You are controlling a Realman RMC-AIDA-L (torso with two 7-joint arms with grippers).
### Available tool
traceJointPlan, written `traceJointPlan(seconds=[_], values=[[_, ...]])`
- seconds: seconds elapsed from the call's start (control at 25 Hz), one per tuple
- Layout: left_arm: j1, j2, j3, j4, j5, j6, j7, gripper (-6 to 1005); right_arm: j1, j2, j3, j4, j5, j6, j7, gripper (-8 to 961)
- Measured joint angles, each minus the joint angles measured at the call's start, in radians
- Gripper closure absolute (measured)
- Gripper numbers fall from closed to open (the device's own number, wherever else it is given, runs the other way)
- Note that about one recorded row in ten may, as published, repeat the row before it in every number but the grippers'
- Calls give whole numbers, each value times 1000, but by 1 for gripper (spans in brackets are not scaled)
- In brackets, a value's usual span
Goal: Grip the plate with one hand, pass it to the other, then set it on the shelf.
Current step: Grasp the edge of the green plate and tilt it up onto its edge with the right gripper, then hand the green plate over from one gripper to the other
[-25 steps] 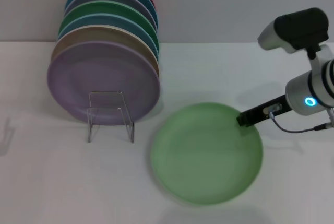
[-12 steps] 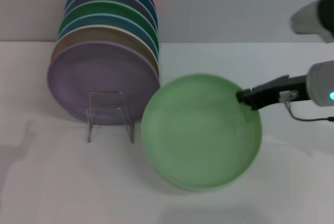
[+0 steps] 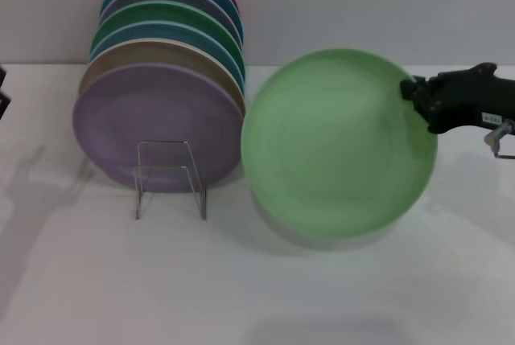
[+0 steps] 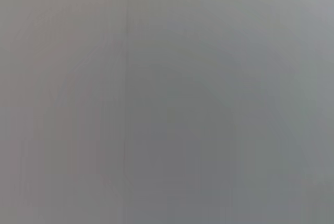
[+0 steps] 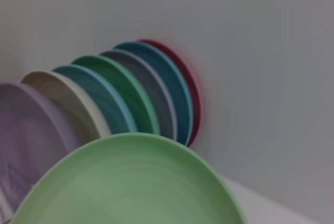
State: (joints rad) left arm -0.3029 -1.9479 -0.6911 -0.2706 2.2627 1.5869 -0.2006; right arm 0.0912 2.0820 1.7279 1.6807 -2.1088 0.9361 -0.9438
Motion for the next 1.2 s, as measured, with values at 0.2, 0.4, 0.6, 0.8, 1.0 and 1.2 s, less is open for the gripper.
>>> traceJointPlan(seconds=[0.2, 0.4, 0.6, 0.8, 1.0, 1.2], values=[[12, 76, -44, -229, 1, -198, 155, 204, -12, 1, -1, -37, 54, -47, -77, 932], [137, 176, -237, -745, 137, -671, 387, 207, -13, 1, -1, -46, 57, -57, -90, 932], [271, 121, -490, -1165, 389, -1208, 364, 211, -45, 3, -14, -54, 157, -122, -240, 932], [299, 132, -520, -1432, 485, -1469, 230, 214, -56, 2, -4, -97, 310, -141, -410, 932], [282, 139, -504, -1540, 479, -1567, 208, 218, -45, 1, 20, -143, 365, -144, -494, 932], [248, 126, -502, -1583, 478, -1672, 209, 221, -42, 1, 25, -168, 426, -146, -578, 932]])
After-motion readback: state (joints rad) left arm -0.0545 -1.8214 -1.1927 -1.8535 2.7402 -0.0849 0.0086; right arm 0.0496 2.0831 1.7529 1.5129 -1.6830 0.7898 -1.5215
